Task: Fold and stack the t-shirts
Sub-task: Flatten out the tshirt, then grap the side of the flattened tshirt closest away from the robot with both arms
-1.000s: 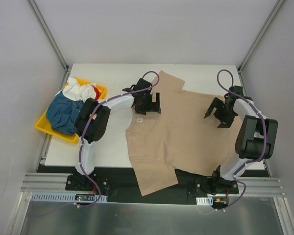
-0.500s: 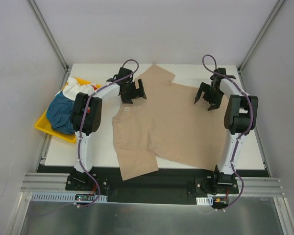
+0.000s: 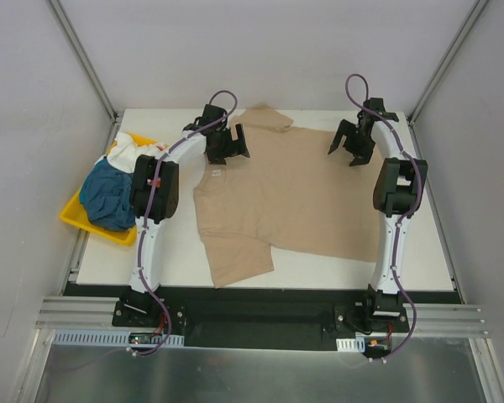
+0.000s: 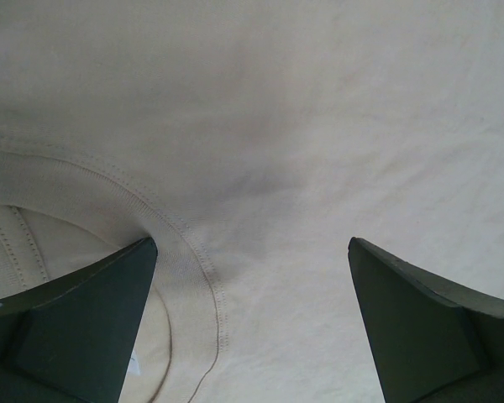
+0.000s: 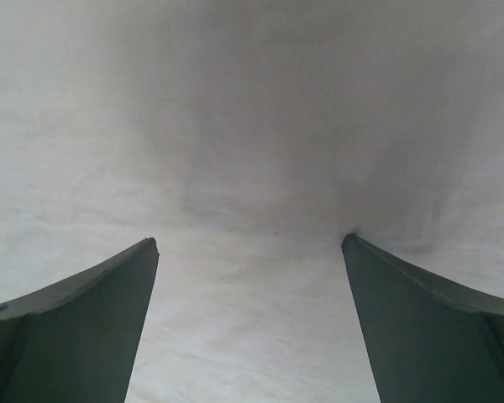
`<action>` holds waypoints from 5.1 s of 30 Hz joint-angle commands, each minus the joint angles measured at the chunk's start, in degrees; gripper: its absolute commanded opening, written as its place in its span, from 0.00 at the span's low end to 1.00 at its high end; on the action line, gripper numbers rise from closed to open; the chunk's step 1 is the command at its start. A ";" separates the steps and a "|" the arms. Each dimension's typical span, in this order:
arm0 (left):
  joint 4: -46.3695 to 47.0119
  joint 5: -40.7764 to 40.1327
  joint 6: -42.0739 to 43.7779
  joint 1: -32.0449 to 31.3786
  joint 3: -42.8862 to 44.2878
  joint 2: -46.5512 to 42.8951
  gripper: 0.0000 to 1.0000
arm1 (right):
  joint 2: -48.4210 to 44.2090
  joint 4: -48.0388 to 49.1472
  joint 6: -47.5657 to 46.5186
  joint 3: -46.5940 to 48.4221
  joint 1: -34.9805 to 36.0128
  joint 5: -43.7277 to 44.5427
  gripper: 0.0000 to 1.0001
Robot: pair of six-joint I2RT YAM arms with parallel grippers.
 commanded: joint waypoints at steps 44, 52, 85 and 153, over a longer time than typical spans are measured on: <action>-11.17 -0.44 -28.90 -31.36 -71.79 -65.71 0.72 | -73.36 18.49 6.76 -69.45 -6.04 9.97 0.97; -11.35 -0.52 -30.30 -32.95 -71.88 -60.18 0.51 | -72.40 18.31 6.49 -69.54 -6.04 10.23 0.97; -11.52 -6.06 -23.02 -32.86 -67.49 -58.49 0.00 | -85.04 1.80 9.92 -76.83 -12.80 13.83 0.99; -14.60 1.94 -23.45 -31.19 -72.59 -83.46 0.00 | -79.34 11.99 9.66 -91.77 -32.32 2.59 0.01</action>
